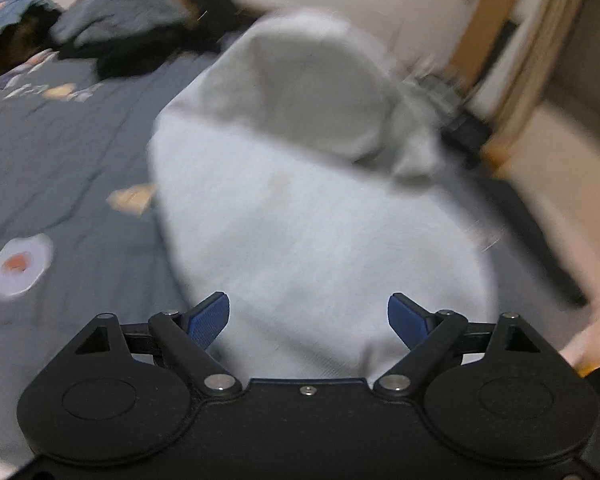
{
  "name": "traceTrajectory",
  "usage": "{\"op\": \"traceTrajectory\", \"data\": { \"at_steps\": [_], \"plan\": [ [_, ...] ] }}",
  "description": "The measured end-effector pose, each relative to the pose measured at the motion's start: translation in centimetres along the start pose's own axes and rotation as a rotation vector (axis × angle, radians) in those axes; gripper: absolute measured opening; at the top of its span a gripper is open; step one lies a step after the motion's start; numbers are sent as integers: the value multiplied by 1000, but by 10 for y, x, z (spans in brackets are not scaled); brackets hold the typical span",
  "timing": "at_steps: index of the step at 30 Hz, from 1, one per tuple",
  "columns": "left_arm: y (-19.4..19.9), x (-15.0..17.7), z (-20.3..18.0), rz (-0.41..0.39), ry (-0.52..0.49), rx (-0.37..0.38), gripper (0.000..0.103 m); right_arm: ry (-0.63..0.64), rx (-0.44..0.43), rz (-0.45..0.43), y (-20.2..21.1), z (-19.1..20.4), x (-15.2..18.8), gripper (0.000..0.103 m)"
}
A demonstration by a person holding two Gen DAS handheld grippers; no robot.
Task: Fold clothes
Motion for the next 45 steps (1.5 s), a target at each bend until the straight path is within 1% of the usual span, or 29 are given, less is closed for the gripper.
{"op": "traceTrajectory", "data": {
  "at_steps": [2,3,6,8,12,15,19,21,22,23,24,26,27,28,29,32,36,44,45],
  "plan": [
    [3,-2,-10,-37,-102,-8,89,17,-6,-5,1,1,4,91],
    [3,-2,-12,-38,-112,-18,89,27,-9,-8,1,2,6,91],
    [2,-3,-7,-21,-67,-37,89,81,-6,-27,3,9,7,90],
    [4,-5,-5,-30,-47,-38,89,119,-4,-40,4,14,8,90],
    [7,-7,2,-34,3,-27,89,244,14,-30,1,26,16,89],
    [8,-4,-1,-30,10,-29,90,270,27,-2,-5,27,20,88],
    [7,-2,-1,-22,-4,-47,90,276,43,18,-11,27,23,82],
    [8,-2,-3,-32,-13,-55,90,267,45,21,-12,26,23,78],
    [9,-3,-3,-34,-14,-58,90,262,46,22,-13,26,24,73],
    [9,-3,-3,-35,-13,-60,91,251,48,23,-13,25,24,68],
    [9,-3,-3,-35,-10,-62,91,240,49,24,-13,23,24,65],
    [9,-3,-4,-39,-16,-72,91,211,51,21,-13,20,23,48],
    [9,-4,-5,-43,-22,-77,91,194,55,19,-12,17,22,43],
    [10,-4,-6,-46,-30,-81,91,178,59,17,-11,15,21,32],
    [10,-4,-6,-48,-33,-82,91,161,63,15,-11,12,20,25],
    [11,-5,-6,-48,-38,-82,91,110,75,10,-9,5,17,20],
    [11,-6,-4,-53,-35,-80,91,6,55,4,-2,-8,10,17],
    [12,-8,0,-57,-25,-67,91,-391,-3,-58,43,-62,-15,15],
    [12,-9,0,-57,-27,-63,91,-423,-1,-72,51,-68,-17,15]
  ]
}}
Point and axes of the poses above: each gripper's, at about its wrist camera, not at the fingertips, and y roughly against the way its jaws point, z to its left, x to its underside, the point moved 2 cm from there along -y, roughly the way its jaws point, and after that the axes turned 13 degrees about -z, right-handed, at the moved point
